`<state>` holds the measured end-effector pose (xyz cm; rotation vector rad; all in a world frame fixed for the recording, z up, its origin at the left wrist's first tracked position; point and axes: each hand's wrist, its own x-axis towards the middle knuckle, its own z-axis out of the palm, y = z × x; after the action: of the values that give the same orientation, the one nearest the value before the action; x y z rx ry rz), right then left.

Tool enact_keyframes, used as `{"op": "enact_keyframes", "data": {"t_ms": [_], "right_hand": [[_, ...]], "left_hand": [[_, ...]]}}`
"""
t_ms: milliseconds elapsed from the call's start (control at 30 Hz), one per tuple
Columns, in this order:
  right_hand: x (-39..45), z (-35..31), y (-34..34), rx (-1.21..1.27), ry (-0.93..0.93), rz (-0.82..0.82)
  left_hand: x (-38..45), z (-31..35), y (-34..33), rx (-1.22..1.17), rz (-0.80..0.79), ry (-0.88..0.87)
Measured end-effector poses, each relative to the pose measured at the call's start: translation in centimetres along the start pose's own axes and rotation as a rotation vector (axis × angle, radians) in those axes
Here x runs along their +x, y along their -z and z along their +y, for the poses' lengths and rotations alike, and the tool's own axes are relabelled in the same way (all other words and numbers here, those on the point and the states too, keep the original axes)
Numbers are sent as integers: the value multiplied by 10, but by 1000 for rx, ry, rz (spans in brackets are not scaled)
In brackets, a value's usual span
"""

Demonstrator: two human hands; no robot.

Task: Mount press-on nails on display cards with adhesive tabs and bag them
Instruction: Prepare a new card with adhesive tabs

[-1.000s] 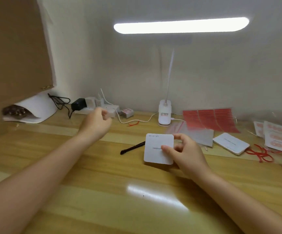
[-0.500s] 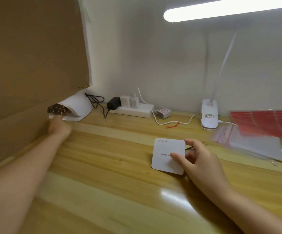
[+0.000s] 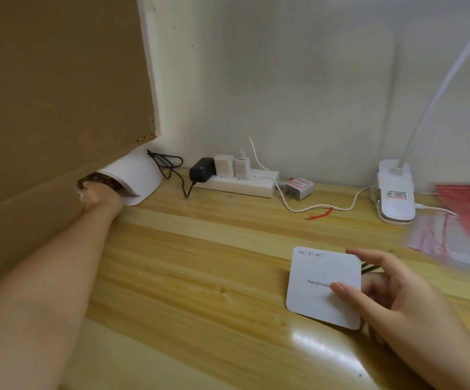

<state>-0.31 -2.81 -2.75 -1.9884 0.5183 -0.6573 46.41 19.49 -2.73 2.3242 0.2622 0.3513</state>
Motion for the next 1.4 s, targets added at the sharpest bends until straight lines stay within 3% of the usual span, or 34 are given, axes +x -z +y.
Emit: {"op": "enact_keyframes", "data": {"t_ms": [100, 267, 433, 933, 1167, 1400], "right_hand": [[0, -1, 0, 13, -14, -4], [0, -1, 1, 29, -21, -16], [0, 0, 0, 6, -12, -16], [2, 7, 1, -35, 51, -12], [2, 10, 1, -24, 41, 6], [3, 9, -1, -6, 36, 28]], "left_hand": [[-1, -5, -6, 87, 70, -106], [-10, 3, -5, 140, 135, -112], [-31, 4, 9, 225, 41, -209], [-69, -48, 63, 207, 5, -197], [-83, -72, 94, 56, 11, -250], [-138, -62, 117, -233, -290, -552]]}}
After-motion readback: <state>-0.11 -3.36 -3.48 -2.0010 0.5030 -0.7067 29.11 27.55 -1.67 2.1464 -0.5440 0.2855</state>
